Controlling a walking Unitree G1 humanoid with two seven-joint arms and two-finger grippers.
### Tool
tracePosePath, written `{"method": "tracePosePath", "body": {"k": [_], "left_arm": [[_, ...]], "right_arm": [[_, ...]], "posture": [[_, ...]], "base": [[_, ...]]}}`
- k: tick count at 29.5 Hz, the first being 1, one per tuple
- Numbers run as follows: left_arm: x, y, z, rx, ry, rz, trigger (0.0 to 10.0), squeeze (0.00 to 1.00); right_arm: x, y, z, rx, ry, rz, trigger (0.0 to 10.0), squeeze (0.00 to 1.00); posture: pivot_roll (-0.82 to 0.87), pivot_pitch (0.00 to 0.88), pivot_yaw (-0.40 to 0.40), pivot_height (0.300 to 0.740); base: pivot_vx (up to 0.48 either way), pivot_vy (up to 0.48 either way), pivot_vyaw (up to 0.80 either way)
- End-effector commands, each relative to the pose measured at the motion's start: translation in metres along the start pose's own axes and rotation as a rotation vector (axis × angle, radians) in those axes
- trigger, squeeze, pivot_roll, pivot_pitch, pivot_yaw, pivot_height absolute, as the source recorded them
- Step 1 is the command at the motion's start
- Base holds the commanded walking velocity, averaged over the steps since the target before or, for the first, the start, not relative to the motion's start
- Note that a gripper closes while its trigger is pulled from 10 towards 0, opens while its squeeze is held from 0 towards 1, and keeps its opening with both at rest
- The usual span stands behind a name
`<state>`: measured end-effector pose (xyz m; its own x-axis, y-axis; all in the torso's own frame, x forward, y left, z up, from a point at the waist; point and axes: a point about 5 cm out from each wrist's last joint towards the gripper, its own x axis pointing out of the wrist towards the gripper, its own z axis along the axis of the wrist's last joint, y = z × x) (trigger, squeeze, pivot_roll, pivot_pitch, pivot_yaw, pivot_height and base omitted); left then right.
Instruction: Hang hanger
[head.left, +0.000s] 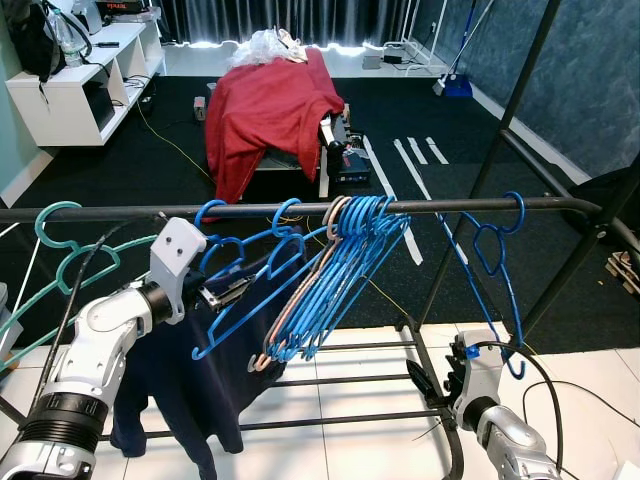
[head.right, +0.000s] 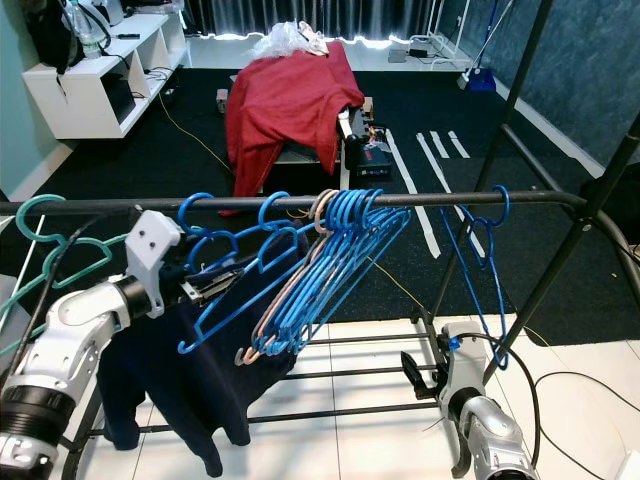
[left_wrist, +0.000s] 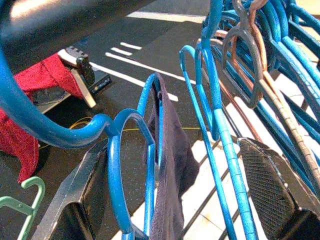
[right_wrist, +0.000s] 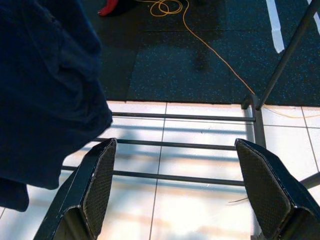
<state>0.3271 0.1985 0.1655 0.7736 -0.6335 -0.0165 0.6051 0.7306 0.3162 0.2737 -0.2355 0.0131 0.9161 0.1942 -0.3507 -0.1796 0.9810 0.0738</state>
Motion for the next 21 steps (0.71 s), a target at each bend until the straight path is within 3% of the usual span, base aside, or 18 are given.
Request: {"method": "tracePosePath", "body": {"k": [1, 12, 21], "left_arm": [[0.0015, -0.0066, -0.0067, -0.03, 0.019, -0.024, 0.0, 0.0], [0.003, 0.0017, -0.002, -0.092, -0.021, 0.045, 0.0, 0.0], [0.0001, -0.0014, -0.0064, -0.108, -0.005, 0.039, 0.0, 0.0]], "right_arm": [[-0.0025, 0.0007, -0.0054, 0.003, 0.009, -0.005, 10.0, 0.0], [-0.0023, 0.0012, -0.0067, 0.007, 0.012, -0.007, 10.0, 0.0], [-0.002, 0.001, -0.0063, 0.007, 0.011, -0.01, 10.0, 0.0]], "posture": [[-0.08, 0.054, -0.008, 0.74], [-0.08, 0.054, -0.007, 0.74], [-0.08, 0.051, -0.01, 0.74]], "base": [[0.0, 0.0, 0.0], [0.0, 0.0, 0.0], [0.0, 0.0, 0.0]]}}
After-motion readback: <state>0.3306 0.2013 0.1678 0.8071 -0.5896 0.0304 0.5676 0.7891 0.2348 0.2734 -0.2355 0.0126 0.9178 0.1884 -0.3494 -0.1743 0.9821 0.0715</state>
